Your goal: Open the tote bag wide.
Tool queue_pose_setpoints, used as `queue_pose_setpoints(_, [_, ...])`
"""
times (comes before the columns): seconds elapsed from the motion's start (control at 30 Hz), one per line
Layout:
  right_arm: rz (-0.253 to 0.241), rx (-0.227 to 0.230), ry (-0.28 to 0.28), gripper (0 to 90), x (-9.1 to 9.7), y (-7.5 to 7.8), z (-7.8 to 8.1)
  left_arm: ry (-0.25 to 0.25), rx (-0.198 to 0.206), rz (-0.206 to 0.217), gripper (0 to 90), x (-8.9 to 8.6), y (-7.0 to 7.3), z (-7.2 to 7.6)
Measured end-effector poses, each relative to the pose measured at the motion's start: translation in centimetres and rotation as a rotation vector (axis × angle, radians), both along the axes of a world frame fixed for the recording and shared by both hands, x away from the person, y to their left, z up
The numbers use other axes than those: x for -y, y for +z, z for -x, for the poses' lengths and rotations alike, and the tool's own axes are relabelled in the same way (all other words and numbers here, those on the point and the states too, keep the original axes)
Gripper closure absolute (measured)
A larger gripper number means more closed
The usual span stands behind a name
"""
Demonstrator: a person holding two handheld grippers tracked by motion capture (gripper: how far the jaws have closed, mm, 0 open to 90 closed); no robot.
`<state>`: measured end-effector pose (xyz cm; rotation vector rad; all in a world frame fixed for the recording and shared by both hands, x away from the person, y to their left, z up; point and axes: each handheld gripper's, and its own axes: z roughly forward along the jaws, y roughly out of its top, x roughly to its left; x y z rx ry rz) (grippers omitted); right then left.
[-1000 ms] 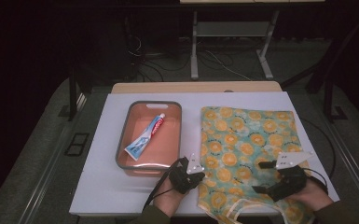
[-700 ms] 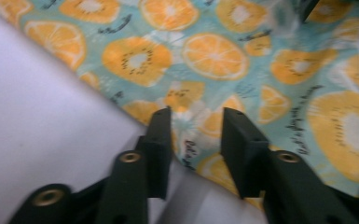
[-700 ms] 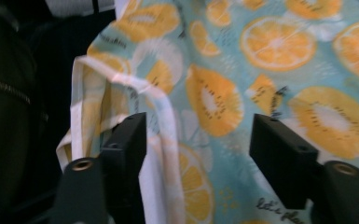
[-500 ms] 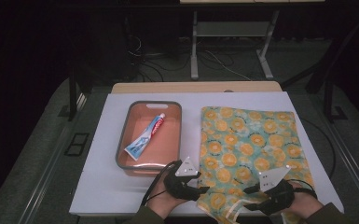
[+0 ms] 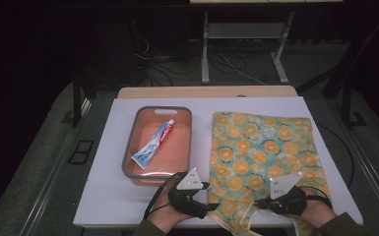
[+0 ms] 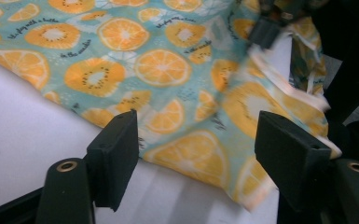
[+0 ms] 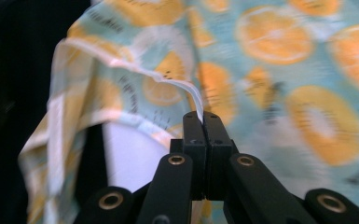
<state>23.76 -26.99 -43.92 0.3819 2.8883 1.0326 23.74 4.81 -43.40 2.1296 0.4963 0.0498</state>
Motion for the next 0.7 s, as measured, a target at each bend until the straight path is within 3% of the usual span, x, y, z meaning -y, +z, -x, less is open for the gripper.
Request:
queue_pose_setpoints(0.17, [-0.018,0.022,-0.112,89.9,-0.4,0.5,-2.3,0.0,0.0,0.006,24.8,-0.5,0.1,0.4])
queue_pose_setpoints(0.27, [-0.014,0.031,-0.149,89.8,-0.7,0.5,-3.1,-0.003,0.0,0.004,23.6,-0.6,0.1,0.5])
queue_pose_setpoints(0.4, [-0.001,0.05,-0.251,89.9,-1.4,0.7,-5.5,-0.006,-0.001,-0.003,22.3,-0.9,0.1,0.6])
queue_pose_setpoints(0.43, [-0.001,0.05,-0.251,89.9,-1.4,0.7,-5.5,-0.006,-0.001,-0.003,22.2,-0.9,0.1,0.6])
queue_pose_setpoints(0.47, [-0.003,0.057,-0.293,89.9,-1.6,0.9,-6.6,-0.009,-0.001,-0.006,21.9,-1.0,0.0,0.7])
queue_pose_setpoints(0.67, [-0.013,0.098,-0.405,89.9,-2.1,1.5,-10.2,-0.014,-0.006,-0.002,20.5,-0.9,-0.1,0.7])
queue_pose_setpoints(0.7, [-0.013,0.098,-0.405,89.9,-2.1,1.5,-10.2,-0.017,-0.004,-0.006,20.5,-0.9,-0.1,0.7])
